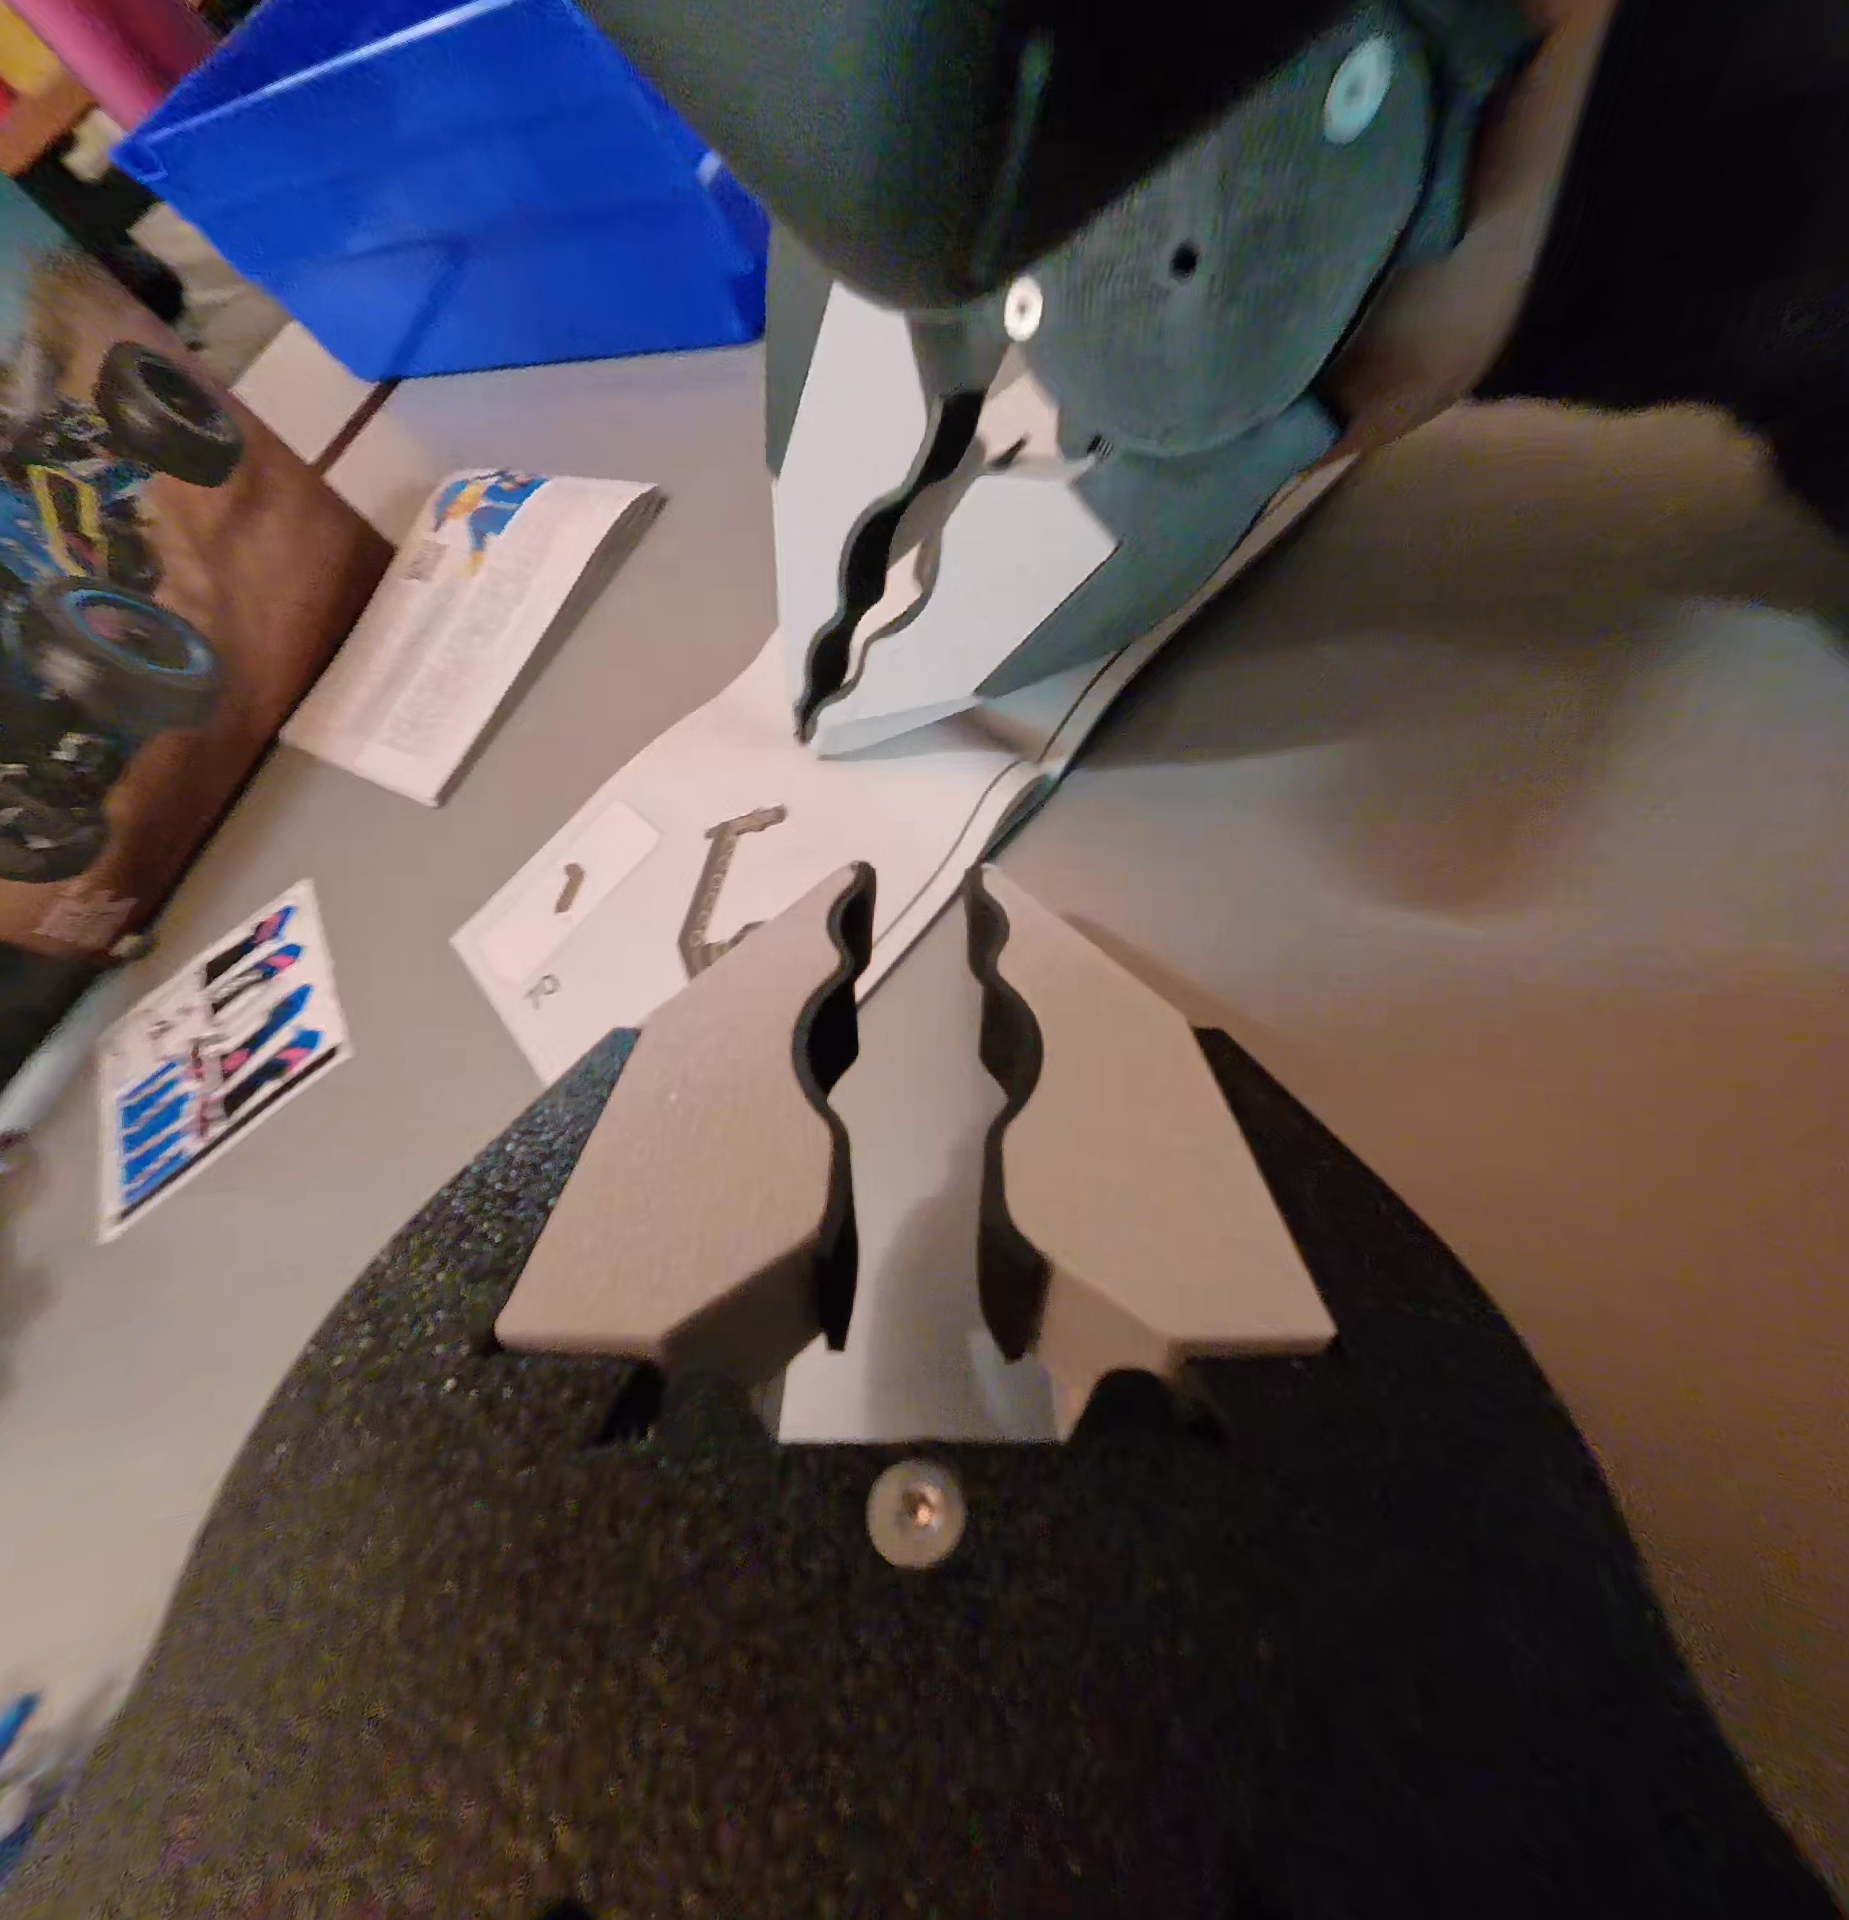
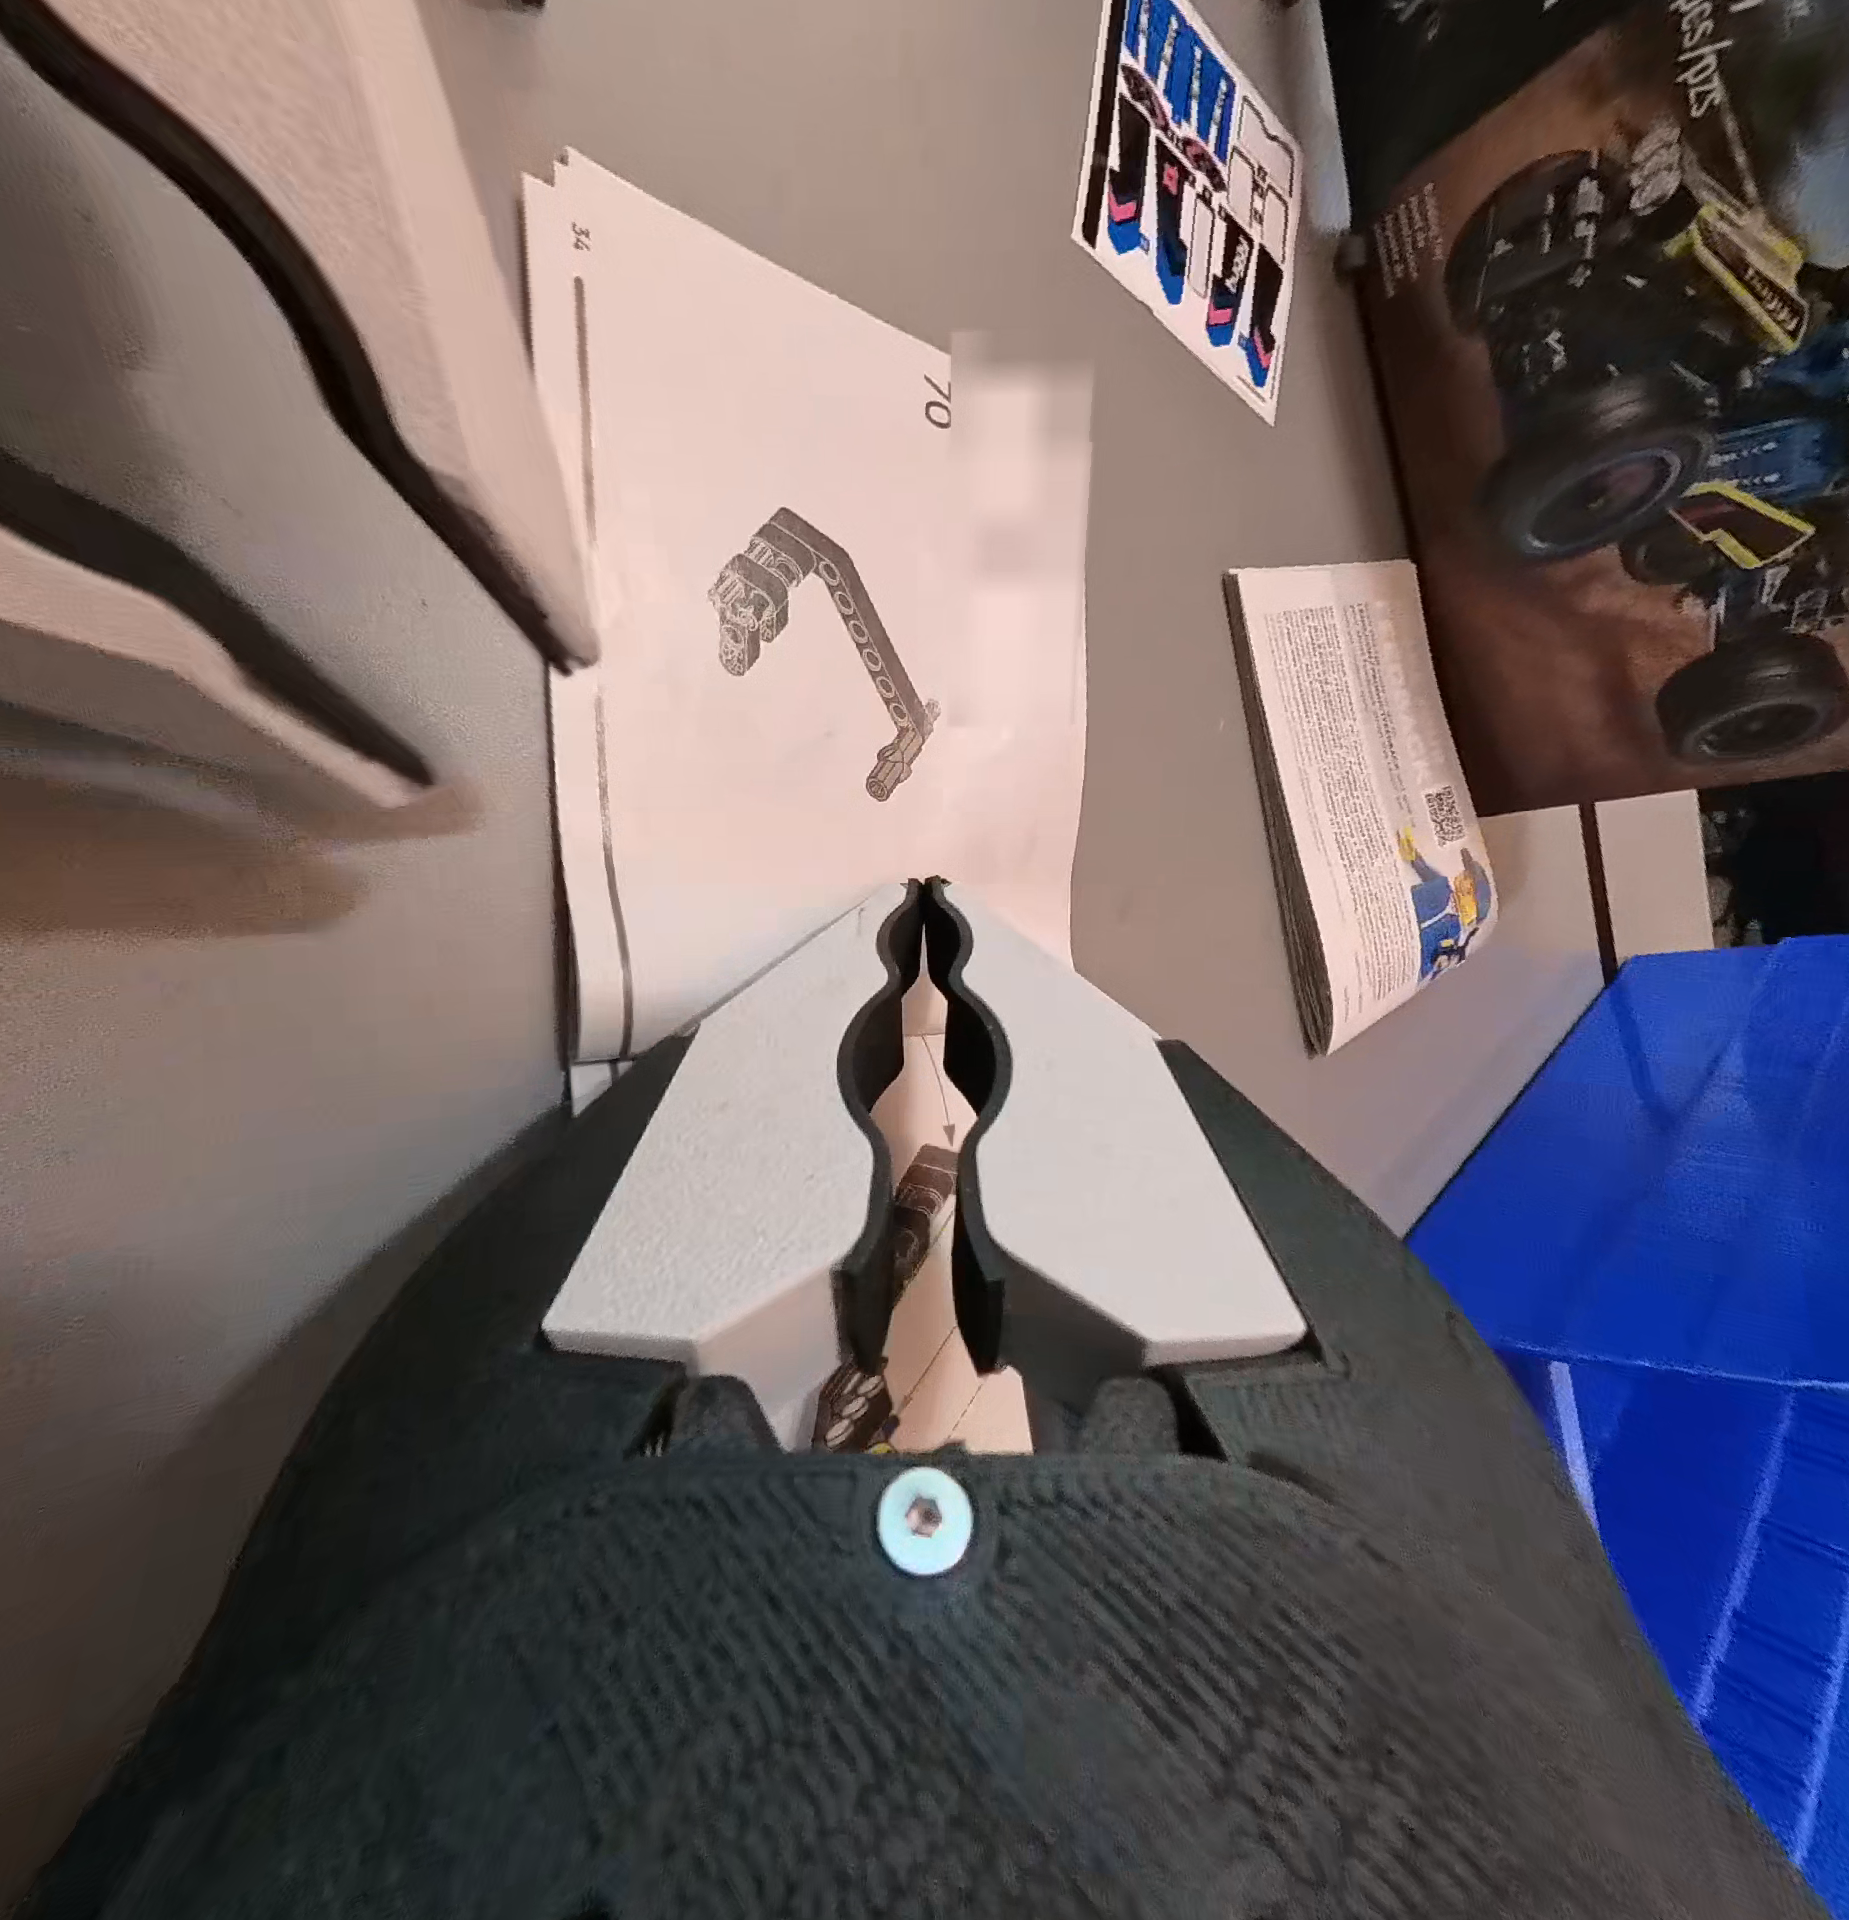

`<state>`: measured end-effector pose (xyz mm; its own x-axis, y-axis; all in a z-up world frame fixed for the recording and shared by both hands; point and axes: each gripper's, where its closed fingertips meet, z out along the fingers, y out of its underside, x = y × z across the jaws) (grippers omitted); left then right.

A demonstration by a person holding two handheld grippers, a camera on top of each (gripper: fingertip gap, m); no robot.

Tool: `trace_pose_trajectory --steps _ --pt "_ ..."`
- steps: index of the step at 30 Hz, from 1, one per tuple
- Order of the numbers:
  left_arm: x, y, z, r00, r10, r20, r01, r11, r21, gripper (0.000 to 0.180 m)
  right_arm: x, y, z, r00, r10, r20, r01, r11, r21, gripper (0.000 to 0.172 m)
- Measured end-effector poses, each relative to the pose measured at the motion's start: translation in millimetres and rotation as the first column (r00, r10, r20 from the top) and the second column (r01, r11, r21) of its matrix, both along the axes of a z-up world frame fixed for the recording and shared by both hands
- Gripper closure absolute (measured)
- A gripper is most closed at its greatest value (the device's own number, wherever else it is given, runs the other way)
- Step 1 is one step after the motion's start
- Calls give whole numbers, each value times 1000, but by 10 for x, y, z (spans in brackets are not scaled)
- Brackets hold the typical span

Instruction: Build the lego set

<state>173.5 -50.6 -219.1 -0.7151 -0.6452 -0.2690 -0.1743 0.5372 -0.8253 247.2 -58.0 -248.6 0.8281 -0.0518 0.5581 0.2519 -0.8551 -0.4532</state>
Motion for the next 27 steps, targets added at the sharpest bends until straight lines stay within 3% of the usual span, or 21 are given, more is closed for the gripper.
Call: trace_pose_trajectory --steps 3,5,10,15,19,24,27 --pt "-171 -68 245 995 -85 -54 72 977 -201 165 -14 10 11 1000 11 -27 -10 999 35 172" --pt "-284 23 417 993 -104 -57 84 954 -286 164 29 6 121 999 -29 28 27 996 88 172" --pt "-525 703 622 999 35 -14 -38 955 -296 165 86 -349 317 943 -328 59 316 936 153 172" --pt "-710 1904 707 937 349 -13 -336 891 -305 169 -59 -762 260 855 -486 182 482 873 69 172" --pt "-855 3158 700 792 610 -7 -596 771 -225 168 -145 -857 122 854 -502 140 498 865 66 172" --pt "-1083 4533 616 618 786 -2 -786 618 -3 166 -75 -956 13 854 -501 136 502 864 33 172" --pt "-1040 4949 568 595 803 -28 -802 596 36 167 -33 -996 11 854 -508 112 508 861 28 172"
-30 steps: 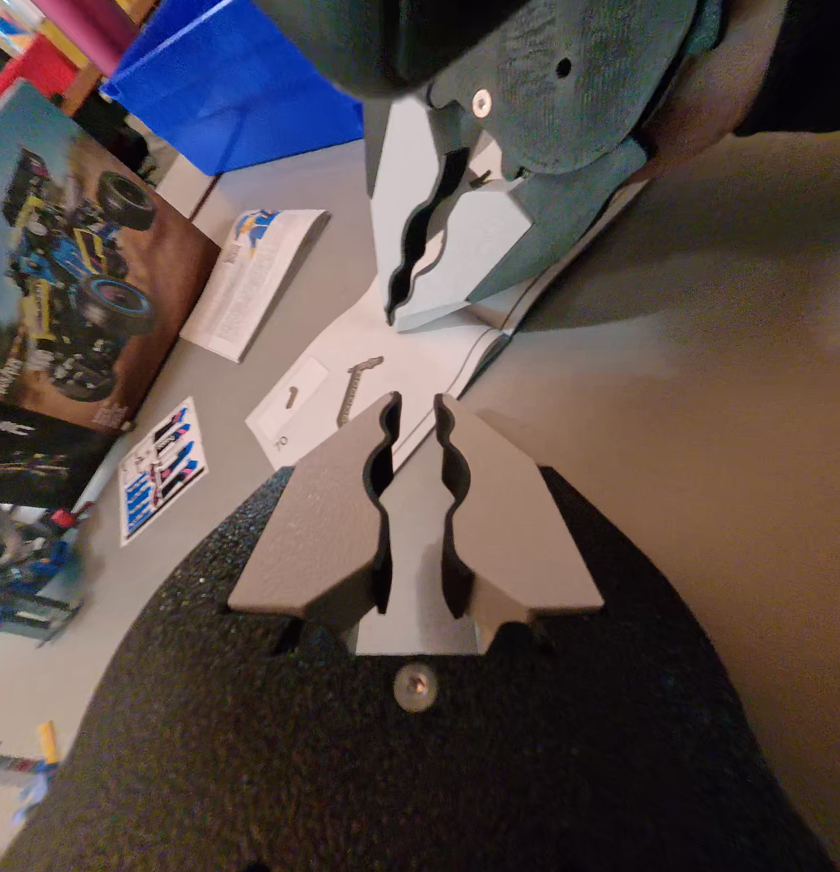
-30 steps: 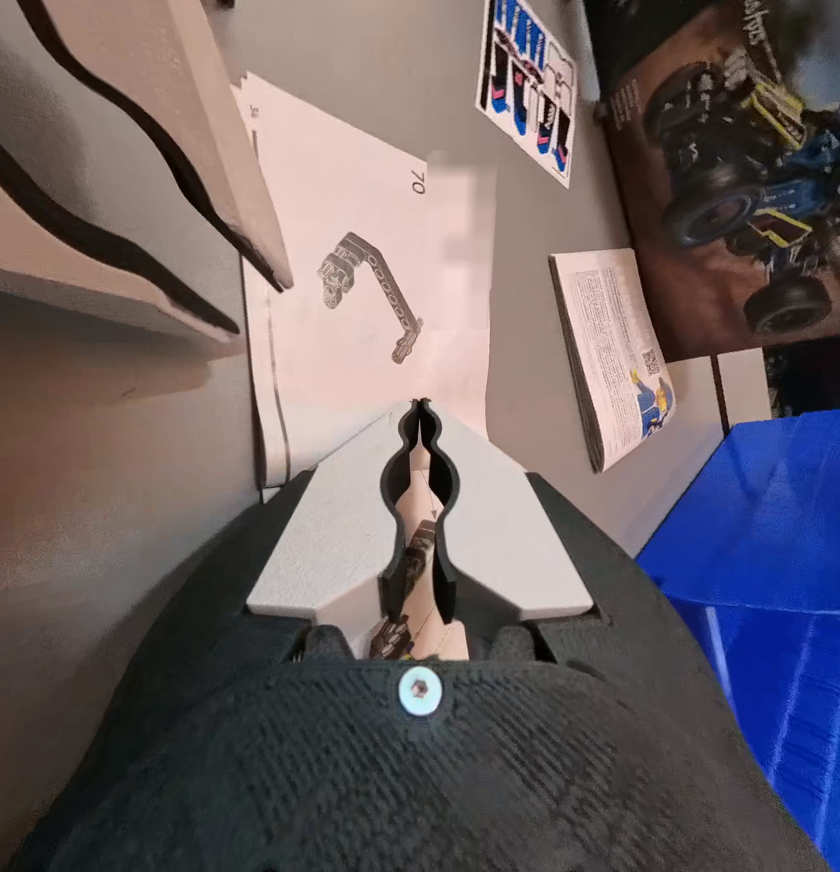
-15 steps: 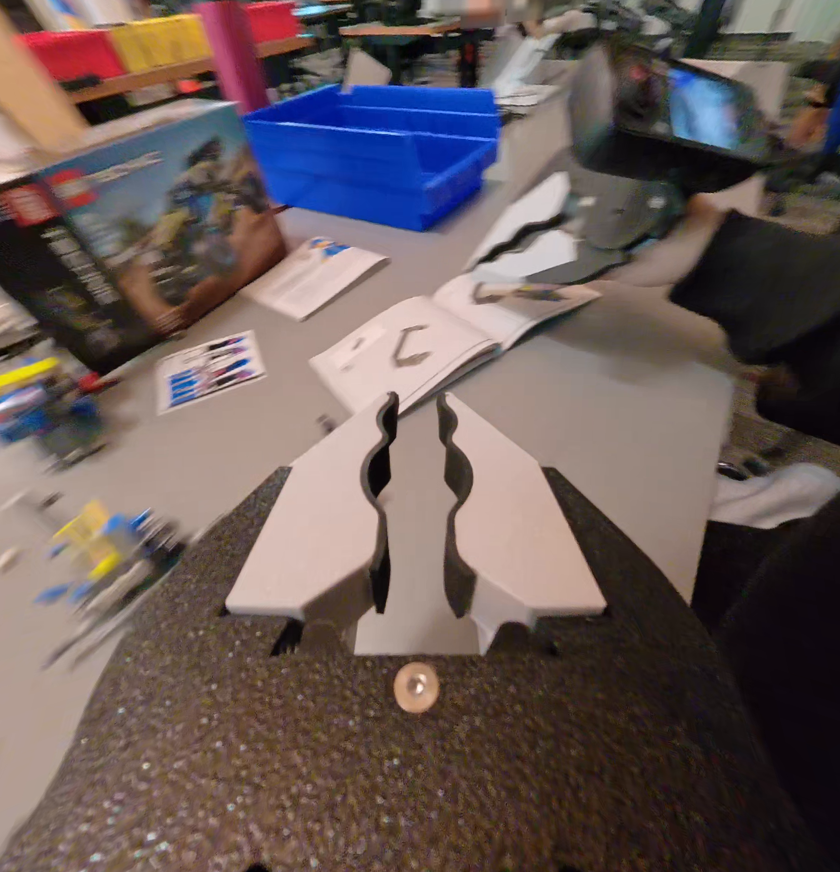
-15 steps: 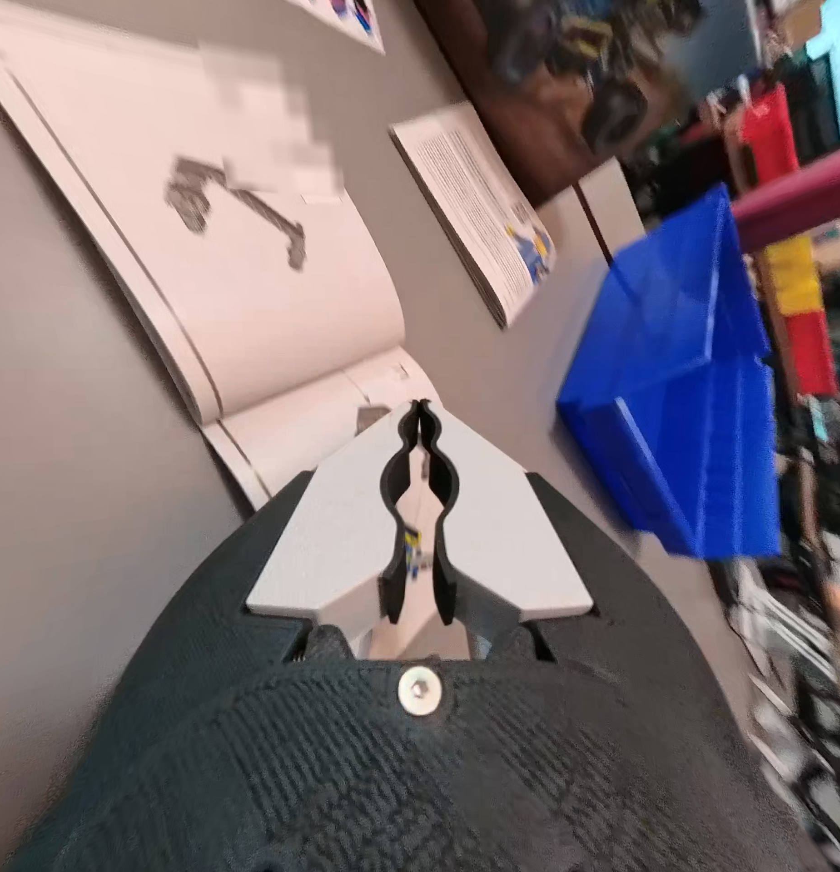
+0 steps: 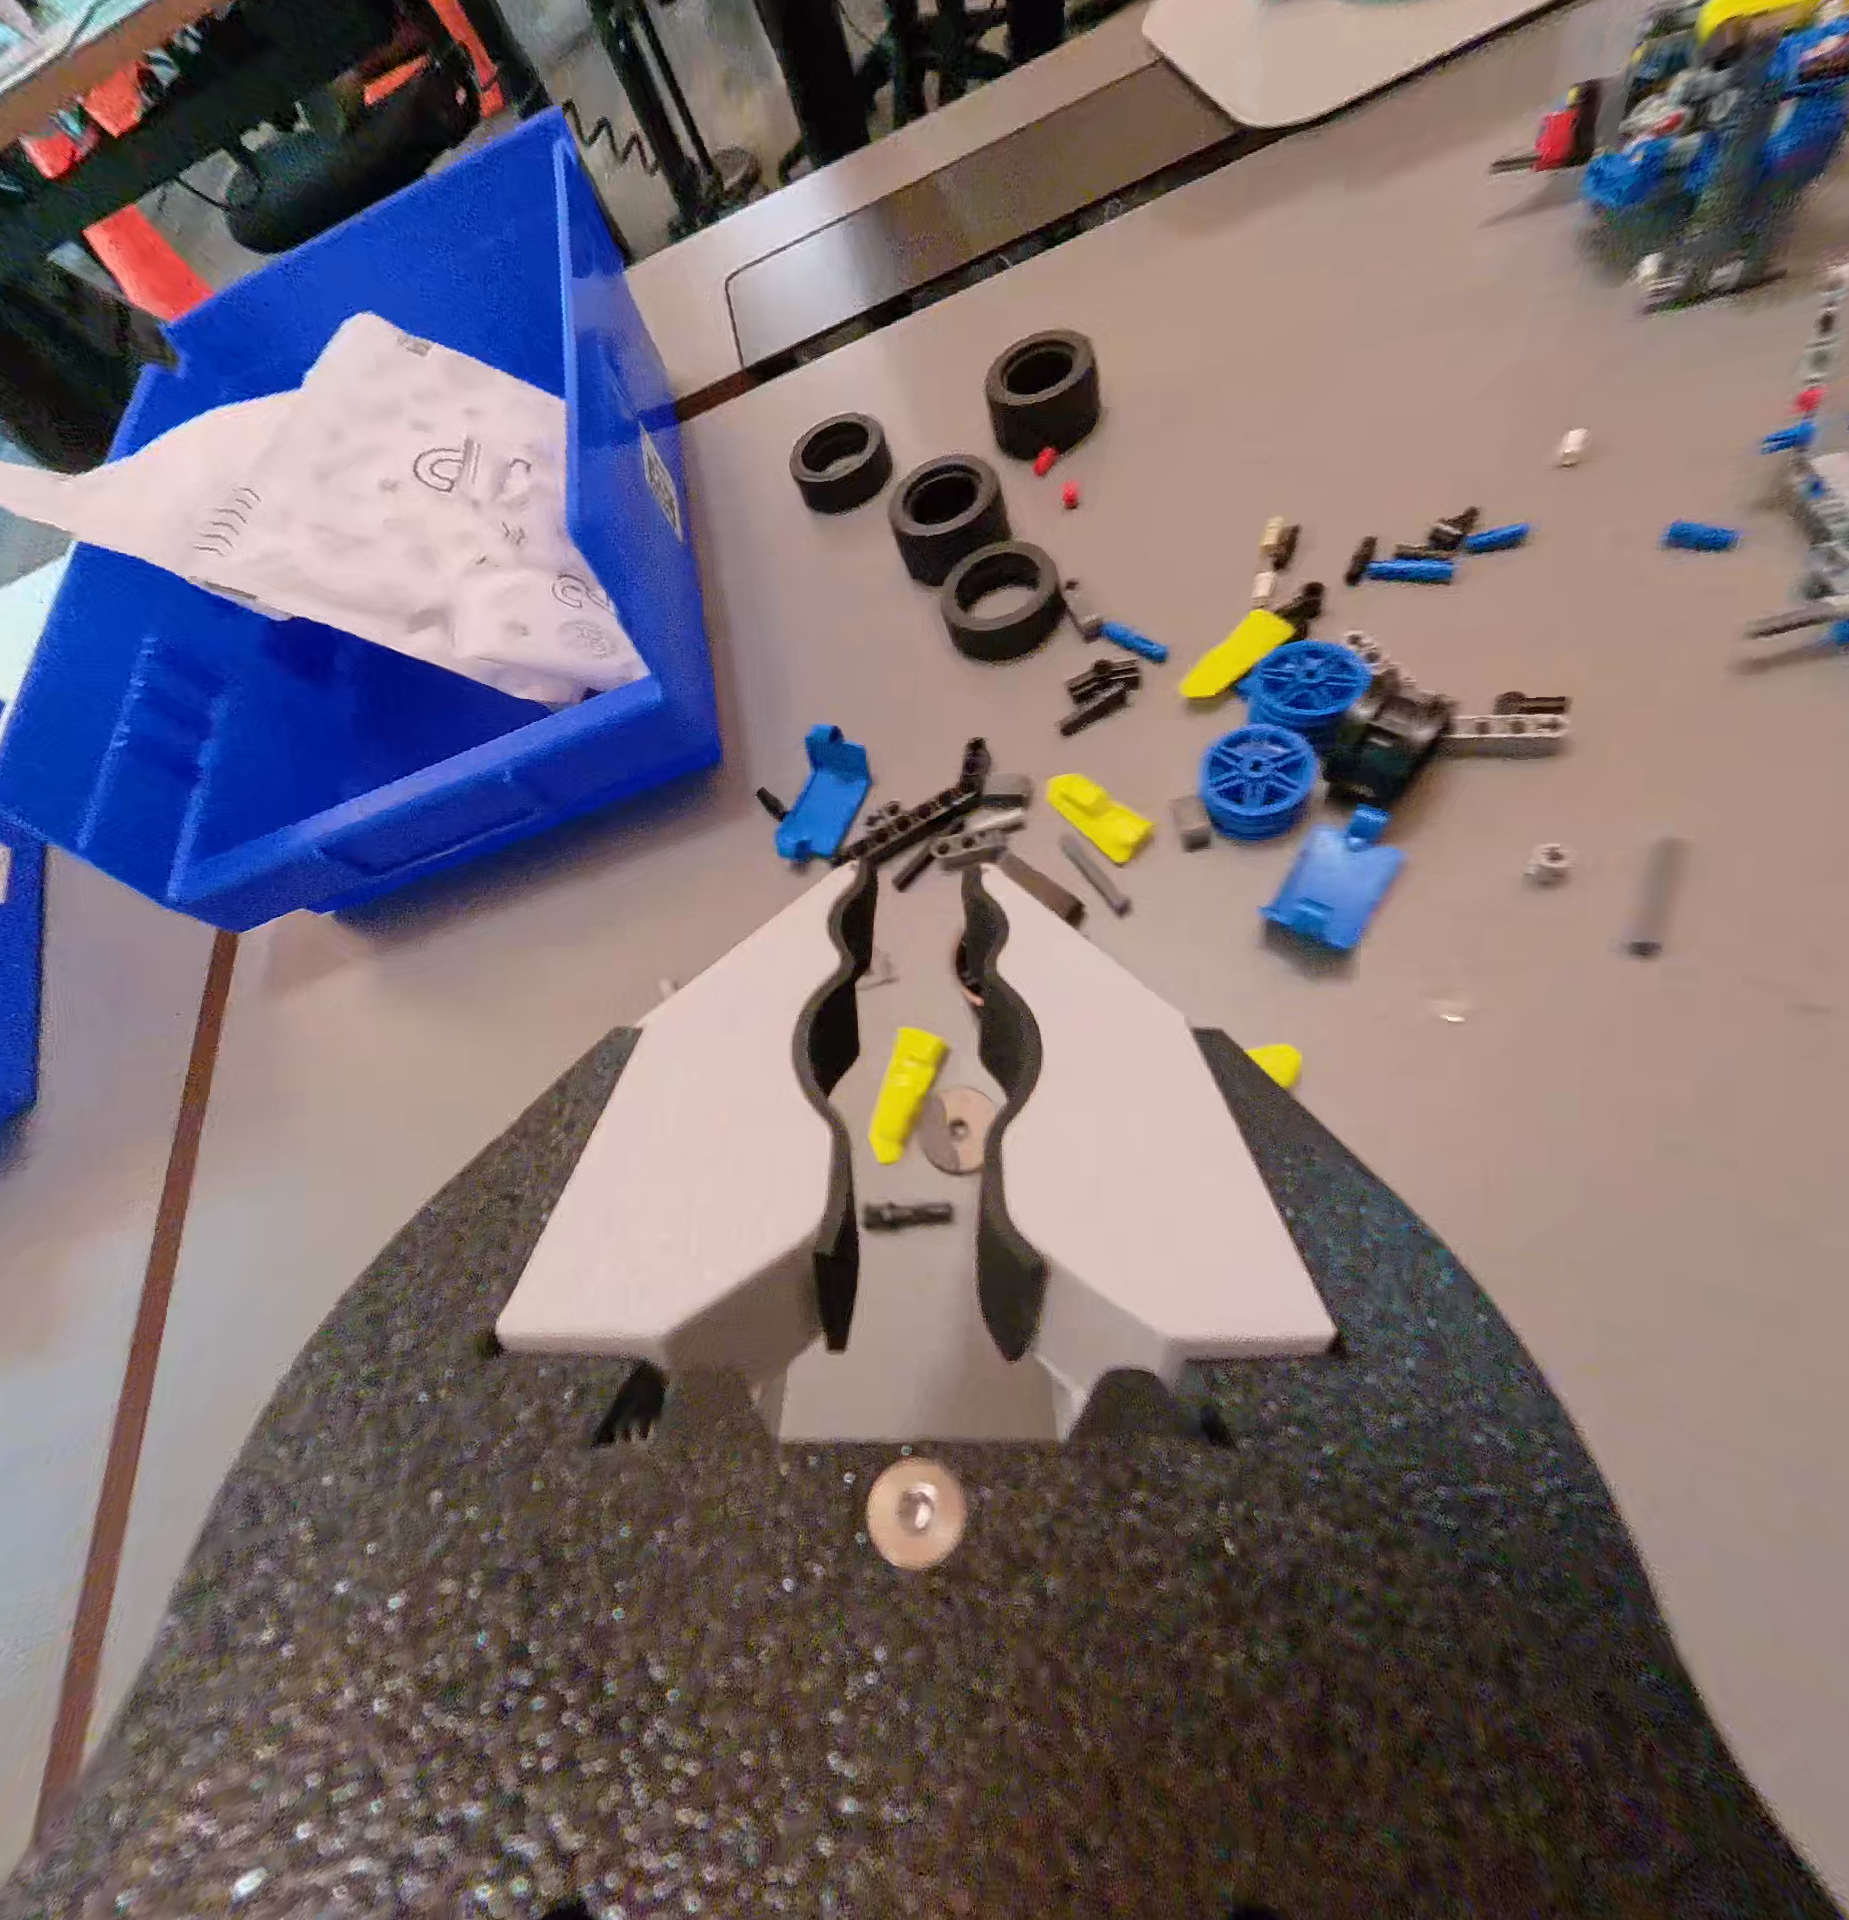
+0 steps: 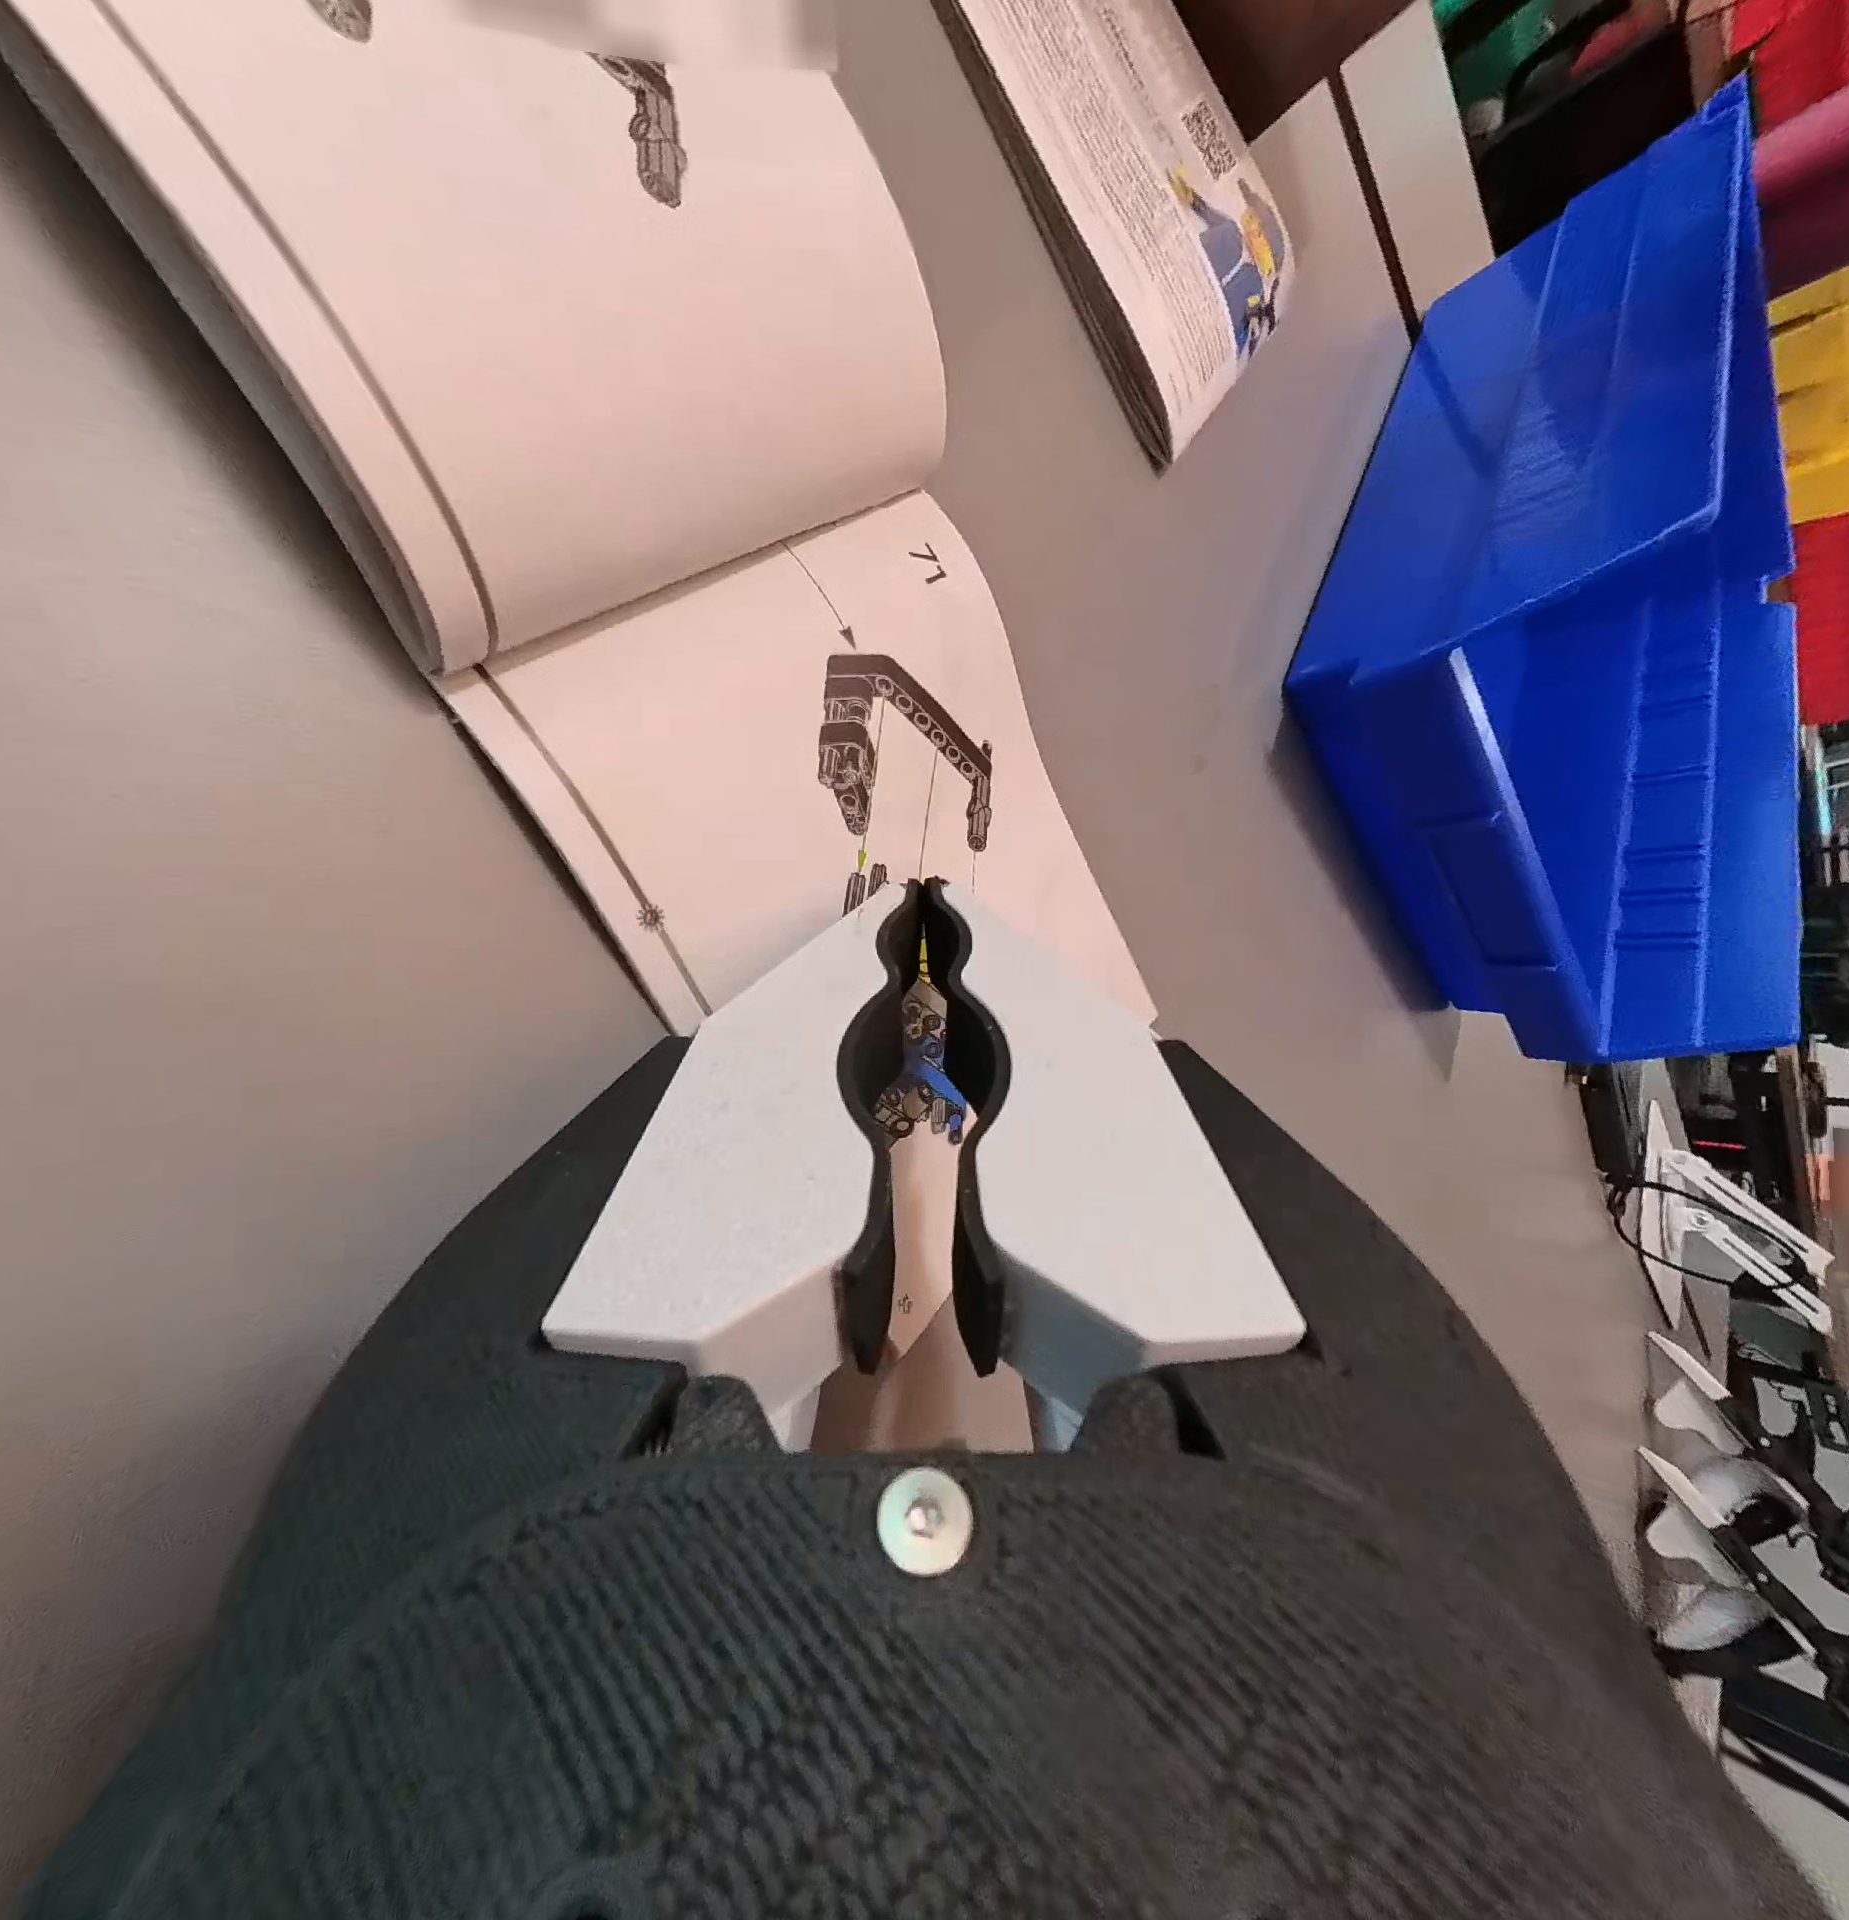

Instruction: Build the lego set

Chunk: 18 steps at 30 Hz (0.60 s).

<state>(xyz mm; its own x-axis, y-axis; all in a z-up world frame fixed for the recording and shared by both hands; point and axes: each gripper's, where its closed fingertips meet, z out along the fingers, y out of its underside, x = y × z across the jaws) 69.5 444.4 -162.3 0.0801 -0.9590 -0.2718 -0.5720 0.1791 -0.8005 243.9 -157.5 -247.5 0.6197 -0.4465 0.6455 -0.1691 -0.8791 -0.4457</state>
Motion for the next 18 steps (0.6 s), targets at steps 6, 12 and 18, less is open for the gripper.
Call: trace_pose_trajectory --steps 6,12,18 --pt "392 193 -221 989 -113 -94 105 990 -94 167 8 -31 7 999 -11 -47 12 1000 18 172" --pt "783 -100 -457 944 -272 -188 248 958 -145 167 54 21 348 989 -70 126 50 986 160 172" --pt "889 -461 -707 867 -401 -296 355 913 -199 170 69 17 501 950 -121 287 82 987 141 172"
